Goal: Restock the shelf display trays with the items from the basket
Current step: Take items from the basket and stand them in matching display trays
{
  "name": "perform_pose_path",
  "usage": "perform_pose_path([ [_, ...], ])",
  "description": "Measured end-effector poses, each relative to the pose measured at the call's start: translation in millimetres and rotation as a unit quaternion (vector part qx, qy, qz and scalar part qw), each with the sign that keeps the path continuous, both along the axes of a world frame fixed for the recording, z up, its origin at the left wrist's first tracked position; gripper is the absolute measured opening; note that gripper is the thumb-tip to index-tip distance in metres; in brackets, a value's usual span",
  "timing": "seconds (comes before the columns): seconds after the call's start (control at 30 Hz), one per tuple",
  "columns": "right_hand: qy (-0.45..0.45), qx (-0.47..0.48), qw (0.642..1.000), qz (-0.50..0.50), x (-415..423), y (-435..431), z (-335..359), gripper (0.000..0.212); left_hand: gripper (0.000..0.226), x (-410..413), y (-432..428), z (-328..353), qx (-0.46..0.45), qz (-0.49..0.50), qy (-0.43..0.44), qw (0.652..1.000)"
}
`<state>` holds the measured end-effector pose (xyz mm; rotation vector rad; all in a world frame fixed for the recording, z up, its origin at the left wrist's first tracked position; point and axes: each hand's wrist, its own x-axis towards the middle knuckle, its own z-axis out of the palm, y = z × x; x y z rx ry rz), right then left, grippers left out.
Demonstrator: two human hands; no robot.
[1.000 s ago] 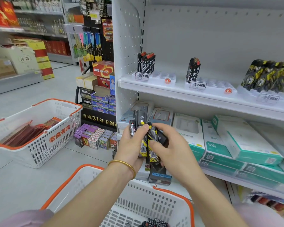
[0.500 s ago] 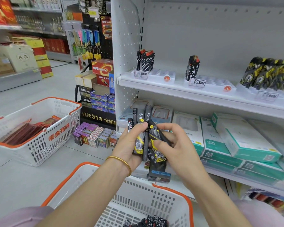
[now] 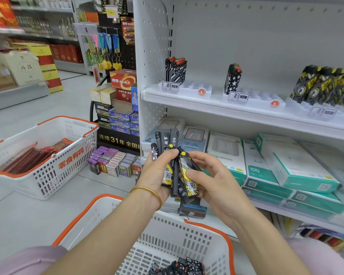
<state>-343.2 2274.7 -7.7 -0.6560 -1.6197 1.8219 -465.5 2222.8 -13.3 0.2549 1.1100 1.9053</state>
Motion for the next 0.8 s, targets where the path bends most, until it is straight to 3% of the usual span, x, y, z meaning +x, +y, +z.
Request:
perform_pose_path([
  [0.13, -0.016, -0.002, 1.0, 0.013, 2.8, 2.2, -0.5, 0.034, 0.036, -0.1, 1.5, -1.0, -0.005, 0.008, 0.003, 1.0],
  [0.37, -0.044, -0.04, 0.998, -0.026, 25.2, 11.9, 11.7, 0.027, 0.049, 1.2, 2.9, -1.1, -0.009, 0.043, 0.016, 0.999],
  [0.6, -0.009, -0.035, 0.998, -0.048, 62.5, 23.2, 35.1, 0.035, 0.046, 25.5, 6.4, -0.4, -0.021, -0.025, 0.022, 0.999],
  [0.8, 0.048, 0.013, 0.991, -0.126, 106.0, 36.7, 78.8, 0.01, 0.022, 82.5, 21.3, 36.3, 0.004, -0.104, 0.03, 0.994],
])
